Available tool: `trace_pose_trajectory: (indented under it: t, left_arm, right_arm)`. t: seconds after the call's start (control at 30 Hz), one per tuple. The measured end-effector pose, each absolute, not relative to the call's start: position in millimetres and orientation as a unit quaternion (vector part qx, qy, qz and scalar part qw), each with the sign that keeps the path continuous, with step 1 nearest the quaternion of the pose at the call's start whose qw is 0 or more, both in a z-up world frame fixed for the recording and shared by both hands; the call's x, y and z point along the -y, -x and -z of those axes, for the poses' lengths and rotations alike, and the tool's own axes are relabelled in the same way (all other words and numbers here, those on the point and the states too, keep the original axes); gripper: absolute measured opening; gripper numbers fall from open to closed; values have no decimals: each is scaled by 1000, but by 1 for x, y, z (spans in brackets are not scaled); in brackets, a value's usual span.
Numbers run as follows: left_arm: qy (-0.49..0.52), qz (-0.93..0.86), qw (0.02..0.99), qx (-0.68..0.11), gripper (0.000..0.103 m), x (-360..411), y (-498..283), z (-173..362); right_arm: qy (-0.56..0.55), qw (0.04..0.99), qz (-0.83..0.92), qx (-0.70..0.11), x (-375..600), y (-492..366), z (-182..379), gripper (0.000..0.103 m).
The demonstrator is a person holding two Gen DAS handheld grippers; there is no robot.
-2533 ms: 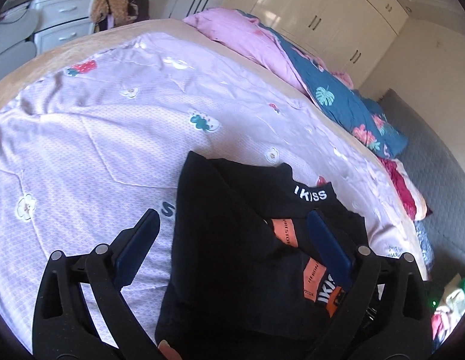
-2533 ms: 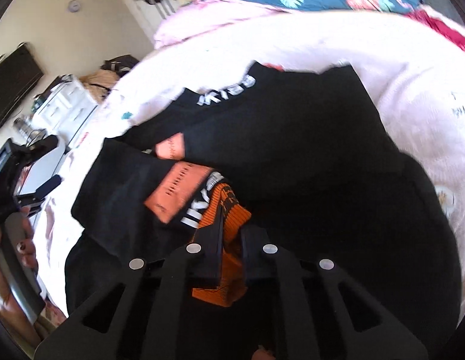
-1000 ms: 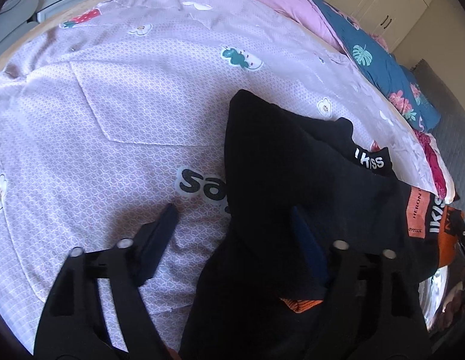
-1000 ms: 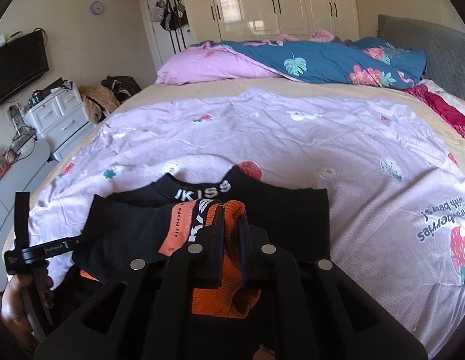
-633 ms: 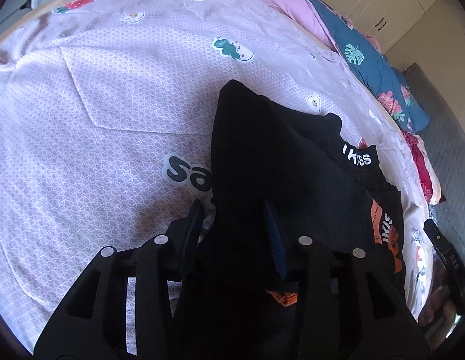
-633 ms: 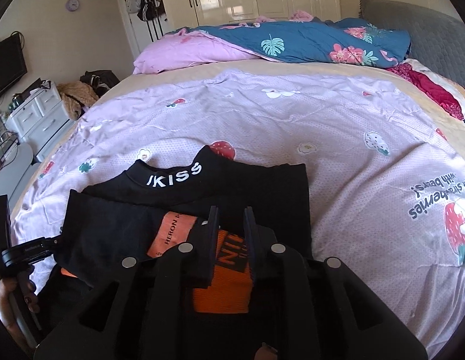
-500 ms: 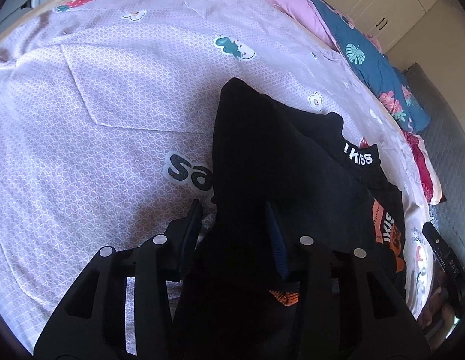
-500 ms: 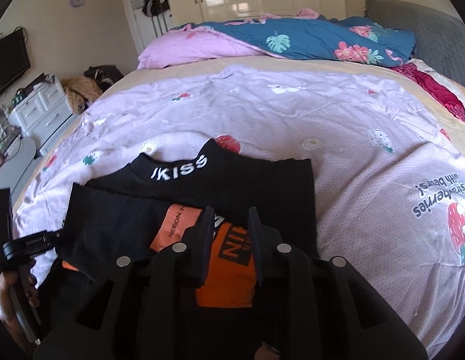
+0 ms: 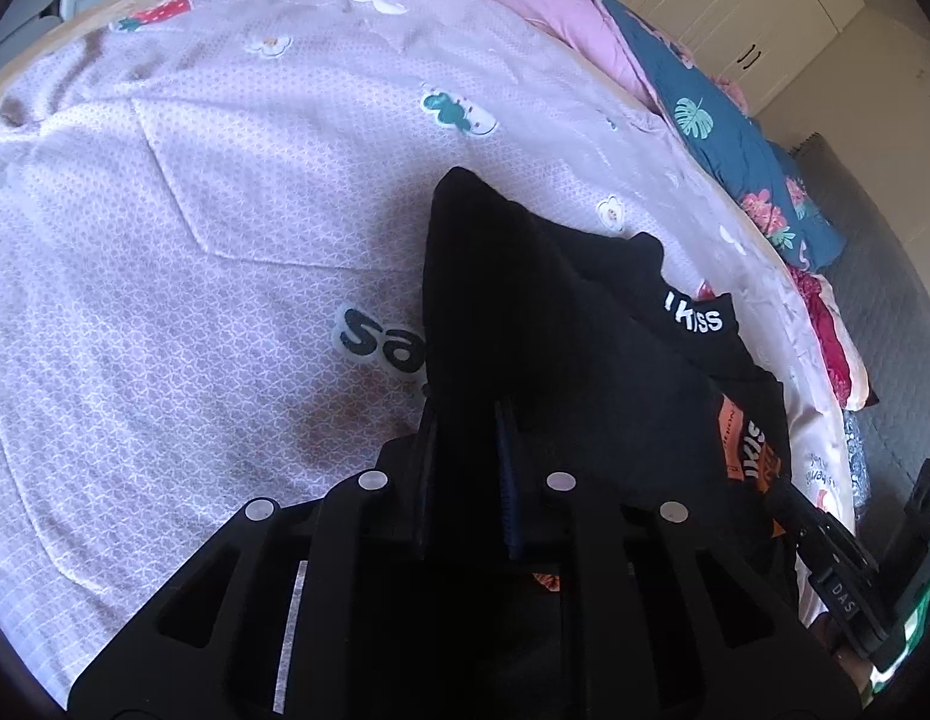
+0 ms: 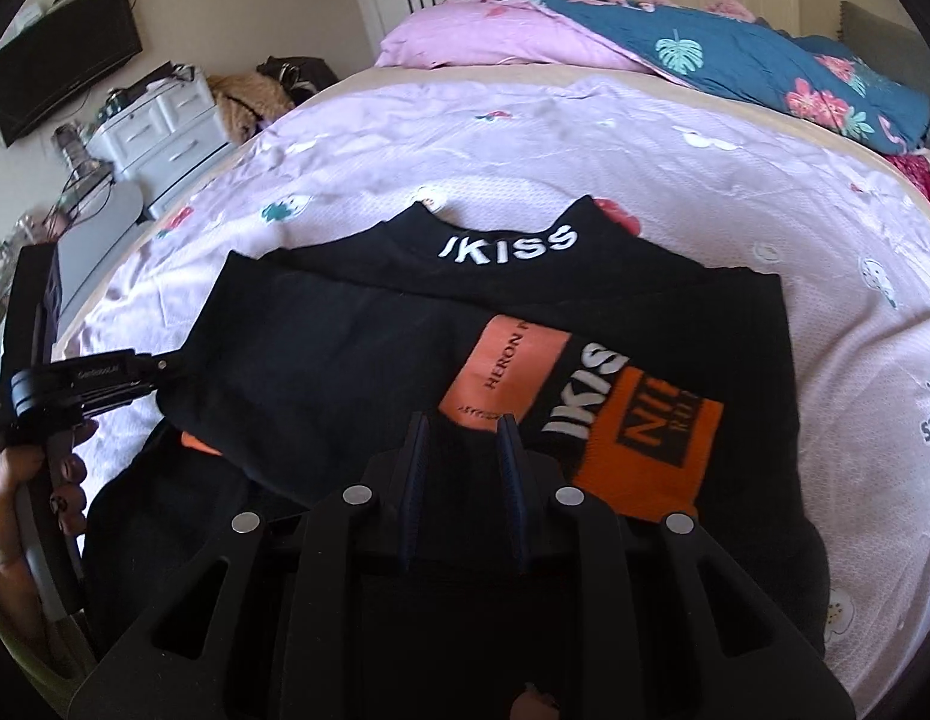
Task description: Fold small clothes
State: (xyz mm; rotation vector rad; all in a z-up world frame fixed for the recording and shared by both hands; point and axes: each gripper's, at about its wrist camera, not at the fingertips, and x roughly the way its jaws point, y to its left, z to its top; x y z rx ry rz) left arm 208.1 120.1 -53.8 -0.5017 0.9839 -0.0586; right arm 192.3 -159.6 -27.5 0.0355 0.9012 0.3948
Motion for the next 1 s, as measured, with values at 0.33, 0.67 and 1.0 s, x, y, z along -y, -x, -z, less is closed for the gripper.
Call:
trace_pose_trajectory:
  t: [0.33,0.67,1.0]
  left_arm:
    - [226,18,853,-471,11,-122,-209,55]
    - [214,16,861,-461,11,-116,-205,45]
    - [196,18,869,-454,11,-108,-199,35]
  right_arm:
    - [8,859,-156,-488,164,-198,55,24]
    - [1,869,-174,-464,161,-190,40,42]
    - [-11,876,-167,-452,167,-191,33,62]
